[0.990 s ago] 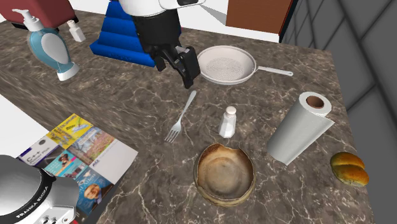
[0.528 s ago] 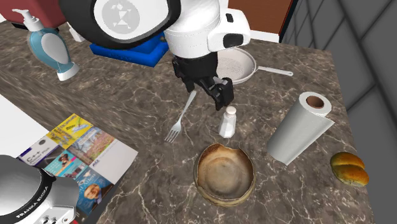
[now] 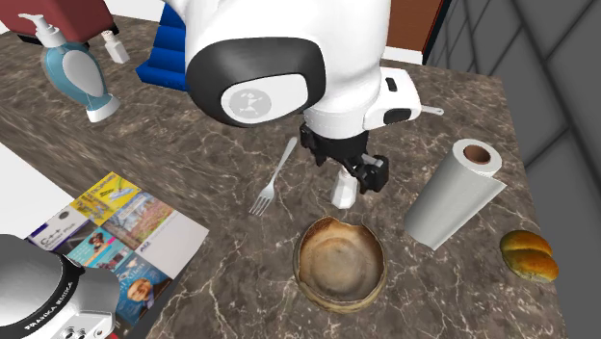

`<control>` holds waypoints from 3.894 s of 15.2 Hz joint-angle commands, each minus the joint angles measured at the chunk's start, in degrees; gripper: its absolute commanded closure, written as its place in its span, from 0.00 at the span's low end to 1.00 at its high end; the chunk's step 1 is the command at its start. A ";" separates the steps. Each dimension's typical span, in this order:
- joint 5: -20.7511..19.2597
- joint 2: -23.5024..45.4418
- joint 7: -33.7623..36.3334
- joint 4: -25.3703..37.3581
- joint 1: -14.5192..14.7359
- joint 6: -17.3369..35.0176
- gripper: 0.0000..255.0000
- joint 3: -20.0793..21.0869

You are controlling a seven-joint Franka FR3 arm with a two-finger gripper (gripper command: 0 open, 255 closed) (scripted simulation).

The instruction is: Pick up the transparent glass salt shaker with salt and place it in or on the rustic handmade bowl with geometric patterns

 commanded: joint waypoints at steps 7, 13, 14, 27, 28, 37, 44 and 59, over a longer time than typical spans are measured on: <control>6.83 5.27 -4.94 -0.01 0.50 3.65 0.00 -0.13; 6.81 5.25 -4.92 -0.01 0.50 3.63 1.00 -0.12; 6.81 5.25 -4.92 -0.01 0.50 3.63 1.00 -0.12; 1.80 1.66 -1.10 1.13 0.45 0.13 1.00 -0.27; 0.94 0.99 -0.44 1.40 0.40 -0.60 1.00 -0.22; -4.74 -4.15 4.07 4.56 -0.38 -7.50 1.00 0.94; -7.24 -7.08 6.22 7.74 -0.88 -12.99 1.00 2.10; -11.54 -14.05 4.72 11.73 -3.85 -22.70 1.00 1.62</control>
